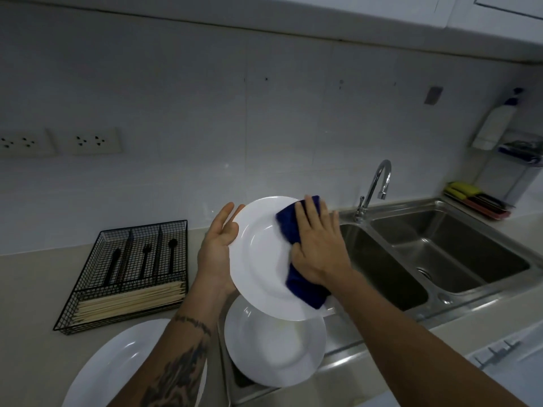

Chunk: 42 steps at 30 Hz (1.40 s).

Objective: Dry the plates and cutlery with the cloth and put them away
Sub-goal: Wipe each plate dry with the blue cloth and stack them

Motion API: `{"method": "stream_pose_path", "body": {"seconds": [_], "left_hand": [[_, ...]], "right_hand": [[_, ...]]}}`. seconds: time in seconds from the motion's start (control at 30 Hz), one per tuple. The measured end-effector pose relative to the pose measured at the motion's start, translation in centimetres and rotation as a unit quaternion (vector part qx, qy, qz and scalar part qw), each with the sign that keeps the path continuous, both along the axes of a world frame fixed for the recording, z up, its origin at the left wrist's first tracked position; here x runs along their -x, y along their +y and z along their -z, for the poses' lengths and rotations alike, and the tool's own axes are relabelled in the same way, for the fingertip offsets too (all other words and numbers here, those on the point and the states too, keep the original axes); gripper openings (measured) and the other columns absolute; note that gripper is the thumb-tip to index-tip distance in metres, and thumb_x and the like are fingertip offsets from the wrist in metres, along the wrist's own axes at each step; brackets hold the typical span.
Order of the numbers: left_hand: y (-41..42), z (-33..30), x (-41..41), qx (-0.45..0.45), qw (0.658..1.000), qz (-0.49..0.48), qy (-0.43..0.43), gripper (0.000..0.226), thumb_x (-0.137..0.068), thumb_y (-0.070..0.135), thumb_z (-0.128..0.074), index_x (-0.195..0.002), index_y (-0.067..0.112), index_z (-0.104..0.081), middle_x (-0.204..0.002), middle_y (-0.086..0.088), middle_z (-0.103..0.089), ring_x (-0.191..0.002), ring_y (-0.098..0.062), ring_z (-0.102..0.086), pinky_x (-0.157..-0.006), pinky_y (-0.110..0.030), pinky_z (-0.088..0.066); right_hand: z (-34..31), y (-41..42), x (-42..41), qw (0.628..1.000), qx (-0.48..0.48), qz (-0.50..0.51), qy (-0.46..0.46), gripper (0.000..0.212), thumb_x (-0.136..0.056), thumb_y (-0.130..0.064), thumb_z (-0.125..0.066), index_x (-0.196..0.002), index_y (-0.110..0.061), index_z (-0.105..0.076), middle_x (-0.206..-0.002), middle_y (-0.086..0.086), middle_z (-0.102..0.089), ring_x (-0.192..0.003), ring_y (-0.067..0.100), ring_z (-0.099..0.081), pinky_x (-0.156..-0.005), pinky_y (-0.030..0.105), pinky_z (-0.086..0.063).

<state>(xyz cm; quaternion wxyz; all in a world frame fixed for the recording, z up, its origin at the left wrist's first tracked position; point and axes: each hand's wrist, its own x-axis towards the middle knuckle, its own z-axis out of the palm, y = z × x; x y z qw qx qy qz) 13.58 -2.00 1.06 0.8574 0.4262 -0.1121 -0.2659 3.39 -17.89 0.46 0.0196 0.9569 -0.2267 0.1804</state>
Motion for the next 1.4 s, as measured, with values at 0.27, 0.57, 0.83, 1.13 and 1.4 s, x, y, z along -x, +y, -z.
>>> {"method": "stream_pose_path", "body": {"seconds": [0.27,0.57,0.83,1.13,1.4], "left_hand": [[0.0,-0.2,0.4,-0.032,0.998,0.037,-0.043,0.042,-0.099,0.003,-0.044,-0.13,0.028,-0.057,-0.129,0.008,-0.064,-0.116,-0.024,-0.063,-0.094,-0.041,-0.054],[1.0,0.1,-0.1,-0.081,0.988,0.01,-0.129,0.042,-0.097,0.0,-0.048,-0.129,0.023,-0.06,-0.123,0.007,-0.068,-0.105,-0.018,-0.069,-0.079,-0.03,-0.059],[1.4,0.6,-0.9,-0.218,0.948,-0.057,-0.223,0.026,-0.093,0.01,-0.061,-0.108,0.029,-0.068,-0.109,0.005,-0.07,-0.098,-0.02,-0.068,-0.084,-0.039,-0.057],[-2.4,2.0,-1.8,-0.435,0.874,-0.131,-0.17,0.03,-0.09,0.049,-0.044,-0.106,0.04,-0.068,-0.124,0.001,-0.059,-0.113,-0.028,-0.054,-0.098,-0.048,-0.047],[-4.1,-1.1,0.2,-0.199,0.965,-0.088,0.148,0.012,-0.092,0.008,-0.055,-0.08,0.007,-0.054,-0.083,-0.008,-0.054,-0.069,-0.018,-0.05,-0.054,-0.027,-0.046]], "right_hand": [[0.1,1.4,0.2,0.995,-0.067,0.025,-0.065,0.077,-0.084,-0.032,-0.031,-0.153,-0.011,-0.004,-0.162,0.007,0.002,-0.147,0.03,0.009,-0.12,0.048,0.001],[-0.8,0.8,0.9,0.996,-0.062,0.017,-0.059,0.075,-0.082,-0.038,-0.032,-0.152,-0.018,-0.013,-0.154,0.005,-0.022,-0.134,0.03,-0.029,-0.112,0.048,-0.025],[-2.4,-0.2,1.3,0.956,-0.243,-0.01,-0.161,0.063,-0.076,-0.012,-0.057,-0.135,-0.025,-0.039,-0.122,-0.004,-0.043,-0.11,0.018,-0.046,-0.091,0.036,-0.046],[0.6,3.4,2.7,0.931,-0.186,-0.035,-0.314,0.061,-0.064,0.006,-0.058,-0.118,-0.02,-0.049,-0.106,-0.01,-0.042,-0.095,0.013,-0.041,-0.077,0.015,-0.034],[2.9,4.3,4.1,0.941,-0.142,-0.061,-0.302,0.067,-0.06,0.003,-0.064,-0.118,-0.024,-0.046,-0.112,-0.006,-0.047,-0.097,0.013,-0.04,-0.082,0.022,-0.041]]}}
